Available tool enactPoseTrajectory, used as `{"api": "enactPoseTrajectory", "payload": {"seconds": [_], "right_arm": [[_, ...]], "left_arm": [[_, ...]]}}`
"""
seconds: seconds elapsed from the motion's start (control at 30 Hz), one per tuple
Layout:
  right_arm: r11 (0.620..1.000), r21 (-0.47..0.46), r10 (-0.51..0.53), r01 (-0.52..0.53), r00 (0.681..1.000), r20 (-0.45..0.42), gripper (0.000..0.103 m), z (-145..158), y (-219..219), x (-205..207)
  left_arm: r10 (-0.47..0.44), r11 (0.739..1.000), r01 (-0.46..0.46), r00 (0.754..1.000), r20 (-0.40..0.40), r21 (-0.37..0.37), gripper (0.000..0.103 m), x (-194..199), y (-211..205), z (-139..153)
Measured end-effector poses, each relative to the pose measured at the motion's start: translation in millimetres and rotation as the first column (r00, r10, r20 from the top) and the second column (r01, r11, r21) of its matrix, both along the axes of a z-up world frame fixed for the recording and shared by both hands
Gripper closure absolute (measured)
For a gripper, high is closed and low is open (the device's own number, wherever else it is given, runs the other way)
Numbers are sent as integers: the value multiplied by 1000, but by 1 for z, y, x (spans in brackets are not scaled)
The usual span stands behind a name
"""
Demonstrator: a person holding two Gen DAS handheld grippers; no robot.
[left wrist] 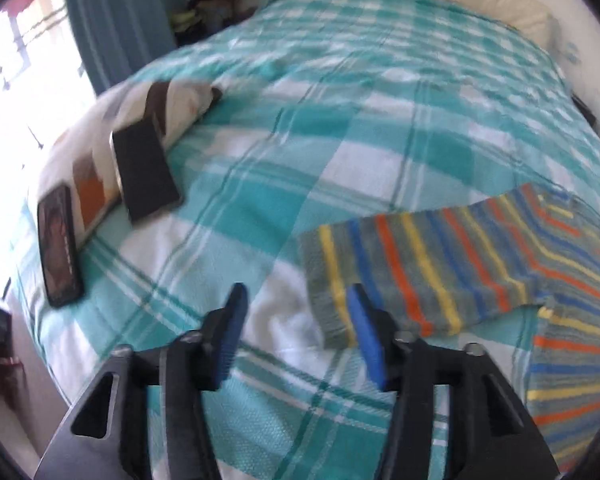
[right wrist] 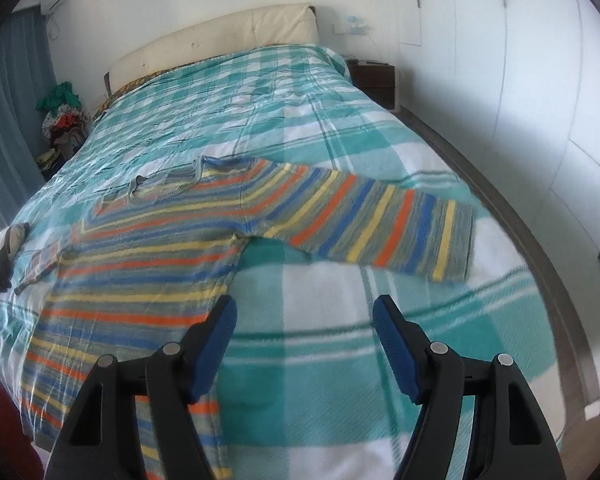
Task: Fold small clothes
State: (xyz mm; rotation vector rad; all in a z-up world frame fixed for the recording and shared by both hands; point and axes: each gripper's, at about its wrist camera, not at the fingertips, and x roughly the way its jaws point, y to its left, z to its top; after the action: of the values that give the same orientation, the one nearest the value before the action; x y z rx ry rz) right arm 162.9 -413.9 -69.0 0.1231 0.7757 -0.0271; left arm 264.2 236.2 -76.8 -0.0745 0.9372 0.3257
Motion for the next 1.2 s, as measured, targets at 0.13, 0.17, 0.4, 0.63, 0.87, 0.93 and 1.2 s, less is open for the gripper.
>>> {"api": "enactPoseTrajectory", "payload": {"seconds": [0.13, 0.17, 0.4, 0.63, 0.87, 0.93, 1.2], "right_arm": [[991, 30, 131, -131, 991, -20, 15, 23, -9, 90], [985, 36, 171, -170, 985, -27, 15, 23, -7, 114], [927, 40, 374, -373, 910, -180, 18, -14, 42, 250], [866, -16, 474, -500, 831, -291, 38, -64, 89, 331], [843, -42, 487, -536, 795, -360, 96, -90, 96, 349], [869, -94, 437, -487, 842, -317, 97, -81, 95, 347], [895, -214, 328, -391, 903, -279, 89, -98, 107, 340]], "left_arm": [[-343, 930, 345, 939, 39, -124, 14, 58, -63, 29], [-392, 911, 393, 919, 32, -126, 14, 77, -78, 27], [-518, 855, 517, 849, -108, -40, 19, 195, -145, -31], [-592, 804, 589, 780, -205, -82, 14, 226, -164, -83], [-589, 802, 597, 791, -167, -5, 103, 214, -176, -84], [-572, 808, 585, 807, -149, 67, 103, 211, -182, -81], [-417, 888, 436, 898, -141, 150, 97, 215, -166, -88]]}}
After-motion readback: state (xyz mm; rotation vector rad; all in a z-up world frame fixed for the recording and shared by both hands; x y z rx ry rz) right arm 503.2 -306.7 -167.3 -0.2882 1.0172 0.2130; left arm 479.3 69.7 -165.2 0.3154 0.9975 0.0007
